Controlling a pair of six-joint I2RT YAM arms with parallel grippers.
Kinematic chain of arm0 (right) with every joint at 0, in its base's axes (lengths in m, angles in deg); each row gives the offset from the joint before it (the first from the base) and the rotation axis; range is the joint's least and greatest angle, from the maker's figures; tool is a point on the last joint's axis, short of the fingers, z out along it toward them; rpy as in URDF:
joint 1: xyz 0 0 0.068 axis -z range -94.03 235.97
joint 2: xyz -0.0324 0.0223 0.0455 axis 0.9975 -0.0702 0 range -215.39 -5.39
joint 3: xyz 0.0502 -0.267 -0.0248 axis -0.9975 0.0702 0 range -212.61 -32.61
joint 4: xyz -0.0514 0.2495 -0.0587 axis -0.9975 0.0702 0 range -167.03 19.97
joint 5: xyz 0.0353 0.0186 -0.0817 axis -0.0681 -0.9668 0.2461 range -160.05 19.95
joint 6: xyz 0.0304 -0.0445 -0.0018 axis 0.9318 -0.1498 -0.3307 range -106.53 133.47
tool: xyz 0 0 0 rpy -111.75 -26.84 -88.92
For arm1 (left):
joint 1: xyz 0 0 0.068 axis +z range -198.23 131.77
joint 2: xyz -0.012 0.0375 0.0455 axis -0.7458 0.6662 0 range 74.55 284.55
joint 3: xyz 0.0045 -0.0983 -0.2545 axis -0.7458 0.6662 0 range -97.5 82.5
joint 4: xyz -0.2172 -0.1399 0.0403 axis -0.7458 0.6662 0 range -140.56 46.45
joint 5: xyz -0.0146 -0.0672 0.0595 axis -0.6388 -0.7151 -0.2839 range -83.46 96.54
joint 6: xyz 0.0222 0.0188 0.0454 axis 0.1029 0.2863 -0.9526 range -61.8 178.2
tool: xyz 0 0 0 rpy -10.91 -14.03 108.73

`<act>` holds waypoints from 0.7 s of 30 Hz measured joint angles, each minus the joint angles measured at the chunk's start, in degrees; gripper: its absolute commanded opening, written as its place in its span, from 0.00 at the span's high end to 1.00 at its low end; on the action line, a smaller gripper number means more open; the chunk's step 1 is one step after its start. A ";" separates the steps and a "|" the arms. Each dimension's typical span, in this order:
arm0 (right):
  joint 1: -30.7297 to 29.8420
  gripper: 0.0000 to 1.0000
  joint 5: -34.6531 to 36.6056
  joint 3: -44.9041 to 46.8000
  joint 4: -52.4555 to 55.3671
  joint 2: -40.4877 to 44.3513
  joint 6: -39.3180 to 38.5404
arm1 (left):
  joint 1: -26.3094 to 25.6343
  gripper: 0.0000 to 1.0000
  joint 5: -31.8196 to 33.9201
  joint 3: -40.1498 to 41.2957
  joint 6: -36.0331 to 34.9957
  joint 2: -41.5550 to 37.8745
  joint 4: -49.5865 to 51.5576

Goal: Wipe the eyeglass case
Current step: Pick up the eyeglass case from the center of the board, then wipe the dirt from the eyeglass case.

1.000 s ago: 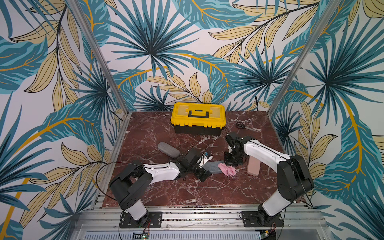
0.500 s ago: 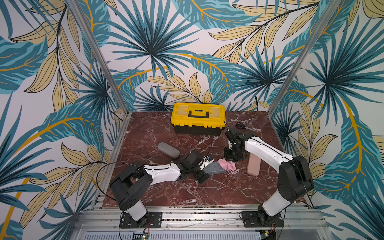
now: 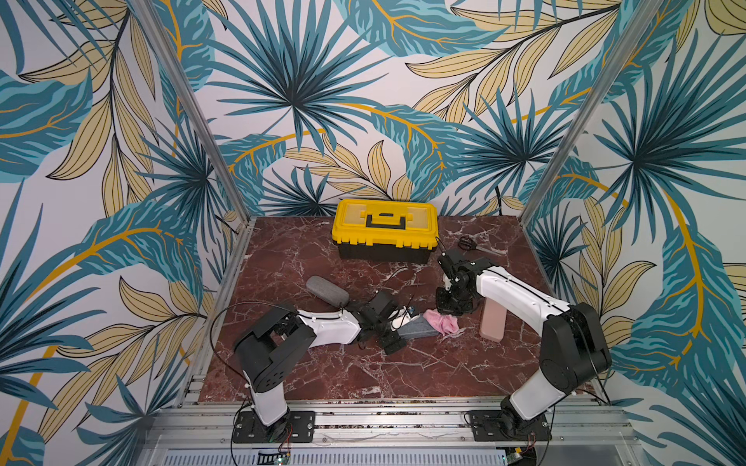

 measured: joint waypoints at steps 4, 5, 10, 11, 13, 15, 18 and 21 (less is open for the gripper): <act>0.00 1.00 -0.02 0.22 -0.48 0.00 0.09 | 0.00 0.12 0.22 -1.16 -0.98 0.76 0.02; 0.00 1.00 -0.02 0.26 -0.46 0.00 0.17 | 0.00 0.16 0.17 -1.11 -0.94 0.74 -0.02; 0.00 1.00 0.00 0.63 -0.26 0.85 0.66 | 0.00 0.31 -0.50 1.66 1.40 -1.27 -2.27; 0.00 1.00 -0.02 0.66 -0.11 1.53 0.85 | 0.00 0.33 -0.50 2.64 1.90 -2.03 -2.91; -0.07 1.00 -0.26 1.03 -0.09 3.82 1.73 | 0.00 0.38 -0.42 4.74 3.15 -3.67 -3.89; -0.70 1.00 -0.96 2.14 -0.37 6.71 3.23 | 0.00 0.42 -0.33 6.62 4.59 -5.14 -4.50; -4.28 1.00 -2.21 3.82 -1.60 8.90 6.69 | -0.07 0.47 -0.09 8.02 6.71 -6.45 -5.70; -9.70 1.00 -4.26 4.50 -4.92 6.95 10.78 | -0.46 0.50 0.63 8.26 8.35 -6.78 -7.04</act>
